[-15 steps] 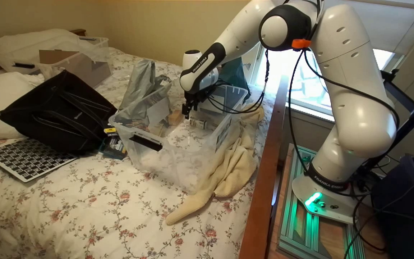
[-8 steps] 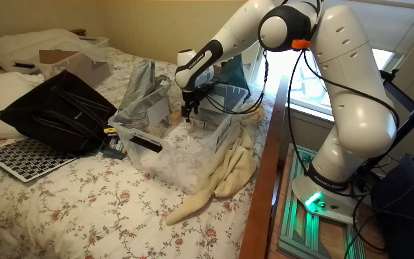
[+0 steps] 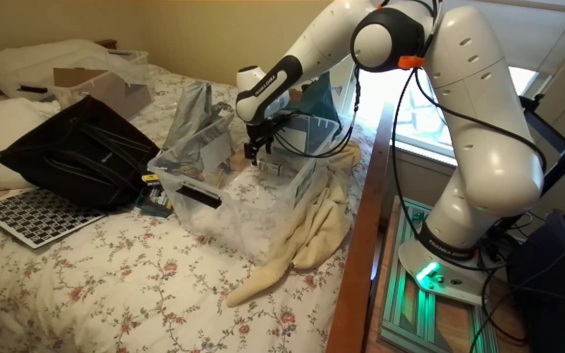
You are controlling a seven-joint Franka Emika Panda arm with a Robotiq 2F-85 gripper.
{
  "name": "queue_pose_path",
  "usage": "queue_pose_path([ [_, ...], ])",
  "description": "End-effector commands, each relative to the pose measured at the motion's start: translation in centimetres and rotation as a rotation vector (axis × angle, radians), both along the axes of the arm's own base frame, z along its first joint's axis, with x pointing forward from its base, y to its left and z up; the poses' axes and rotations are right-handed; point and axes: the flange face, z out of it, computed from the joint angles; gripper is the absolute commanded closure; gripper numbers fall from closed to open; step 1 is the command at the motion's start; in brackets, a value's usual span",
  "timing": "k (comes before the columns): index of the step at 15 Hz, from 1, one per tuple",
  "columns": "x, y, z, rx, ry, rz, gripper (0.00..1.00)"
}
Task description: Pick up the box from the bucket and put it on the bed
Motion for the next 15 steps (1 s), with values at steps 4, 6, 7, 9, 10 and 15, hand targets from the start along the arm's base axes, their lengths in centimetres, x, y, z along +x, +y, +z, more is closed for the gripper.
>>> queue_pose_path([
  [4,-1.1,0.5,4.0,-0.232,-0.023,-0.149,0.00],
  [6,-0.9,0.8,3.9,-0.257,-0.012,-0.147,0.00],
  [7,-0.7,1.0,3.6,-0.261,-0.008,-0.136,0.00],
  [9,-0.6,1.1,2.7,-0.276,0.000,-0.120,0.00],
  [10,-0.6,1.2,2.3,-0.281,0.004,-0.110,0.00],
  [15,-0.6,1.4,-0.1,-0.298,0.022,-0.109,0.00],
])
